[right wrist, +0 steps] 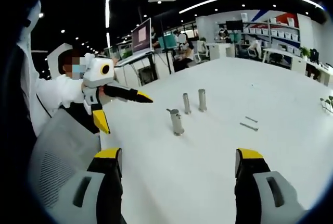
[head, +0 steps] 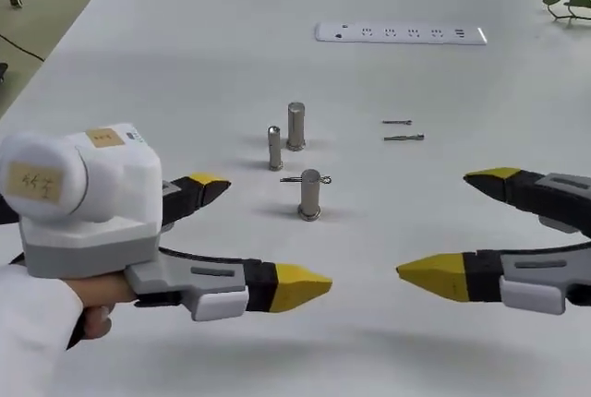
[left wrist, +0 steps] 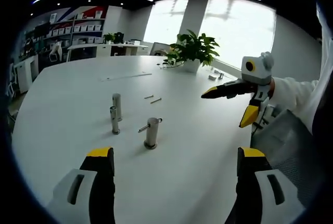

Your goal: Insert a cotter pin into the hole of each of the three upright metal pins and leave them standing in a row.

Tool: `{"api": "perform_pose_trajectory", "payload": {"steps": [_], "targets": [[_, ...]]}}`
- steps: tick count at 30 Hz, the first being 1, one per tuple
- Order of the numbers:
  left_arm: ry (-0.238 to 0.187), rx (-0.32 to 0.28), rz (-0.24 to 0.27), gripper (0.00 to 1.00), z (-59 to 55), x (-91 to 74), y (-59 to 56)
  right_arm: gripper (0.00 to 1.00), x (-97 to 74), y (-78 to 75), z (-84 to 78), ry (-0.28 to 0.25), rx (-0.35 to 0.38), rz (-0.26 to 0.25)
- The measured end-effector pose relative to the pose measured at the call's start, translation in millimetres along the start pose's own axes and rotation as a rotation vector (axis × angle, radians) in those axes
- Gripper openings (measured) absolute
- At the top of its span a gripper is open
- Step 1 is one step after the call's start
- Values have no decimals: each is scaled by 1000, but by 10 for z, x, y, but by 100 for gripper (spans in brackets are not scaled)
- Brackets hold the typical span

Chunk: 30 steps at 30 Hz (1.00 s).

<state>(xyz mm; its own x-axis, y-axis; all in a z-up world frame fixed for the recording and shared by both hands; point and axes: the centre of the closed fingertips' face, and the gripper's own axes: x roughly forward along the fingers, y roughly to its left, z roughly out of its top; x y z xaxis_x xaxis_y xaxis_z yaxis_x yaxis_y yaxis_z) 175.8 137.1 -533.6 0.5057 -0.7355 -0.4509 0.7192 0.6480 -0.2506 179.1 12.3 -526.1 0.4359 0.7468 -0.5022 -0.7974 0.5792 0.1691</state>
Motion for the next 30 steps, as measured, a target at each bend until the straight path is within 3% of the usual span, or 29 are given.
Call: {"api": "perform_pose_trajectory", "payload": {"steps": [3, 7, 12, 14, 18, 21, 30], "targets": [[12, 1, 1, 98, -32, -24, 16, 98, -17, 9, -29, 5, 35, -8], [17, -5, 11, 98, -48, -50, 66, 98, -51, 3, -67, 20, 40, -23], [-17, -9, 21, 97, 72, -66, 160, 98, -102, -15, -79, 12, 55, -43], [-34, 41, 72, 94, 171, -74, 289, 98, -128, -27, -85, 10, 59, -54], [-74, 35, 92, 92, 330, -59, 409, 98, -191, -48, -120, 16, 63, -74], [-89, 54, 121, 90, 447, -16, 564, 98, -237, -67, -147, 16, 70, -92], [-98, 70, 192, 74, 568, 149, 914, 95, -332, -80, -172, 5, 70, -131]]}}
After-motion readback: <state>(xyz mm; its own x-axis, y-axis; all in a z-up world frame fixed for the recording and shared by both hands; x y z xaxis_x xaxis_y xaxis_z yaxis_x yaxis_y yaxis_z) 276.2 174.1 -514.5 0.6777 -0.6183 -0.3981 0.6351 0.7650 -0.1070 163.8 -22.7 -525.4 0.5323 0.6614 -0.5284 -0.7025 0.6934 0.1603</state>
